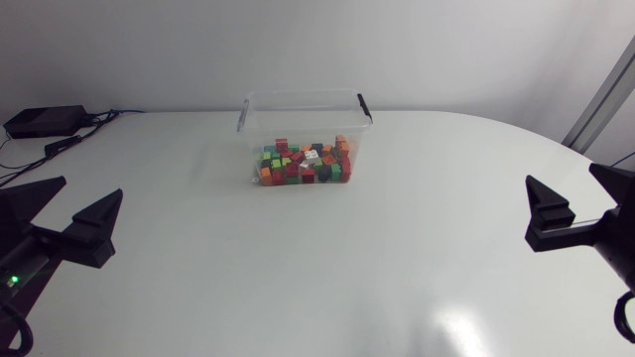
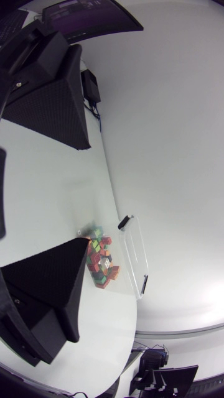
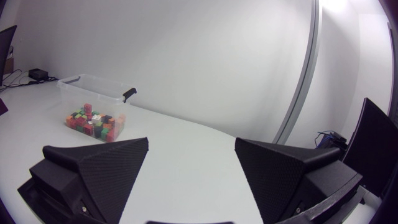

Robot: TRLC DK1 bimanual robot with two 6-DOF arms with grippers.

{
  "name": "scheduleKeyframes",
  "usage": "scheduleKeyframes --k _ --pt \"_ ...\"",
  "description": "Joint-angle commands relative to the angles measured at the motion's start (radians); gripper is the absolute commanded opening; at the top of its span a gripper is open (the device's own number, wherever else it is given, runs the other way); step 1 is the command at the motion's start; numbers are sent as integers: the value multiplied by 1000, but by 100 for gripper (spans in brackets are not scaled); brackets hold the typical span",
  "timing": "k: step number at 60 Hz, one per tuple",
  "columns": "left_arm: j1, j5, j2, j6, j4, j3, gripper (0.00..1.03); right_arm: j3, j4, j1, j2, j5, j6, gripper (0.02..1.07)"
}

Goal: Place the duplo bricks in the container

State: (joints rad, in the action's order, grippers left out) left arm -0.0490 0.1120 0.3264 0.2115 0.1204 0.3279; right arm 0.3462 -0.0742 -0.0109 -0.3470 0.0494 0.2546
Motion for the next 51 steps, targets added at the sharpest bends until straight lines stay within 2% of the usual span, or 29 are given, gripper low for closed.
scheduleKeyframes --k 1,35,51 --pt "12 -16 -43 -49 -29 -55 99 -59 18 8 45 -6 -55 102" --pt "49 -111 -323 -209 -119 -324 98 -342 73 11 343 -49 -252 102" --pt "49 -112 -326 -212 -120 -328 98 -346 74 11 347 -49 -255 102"
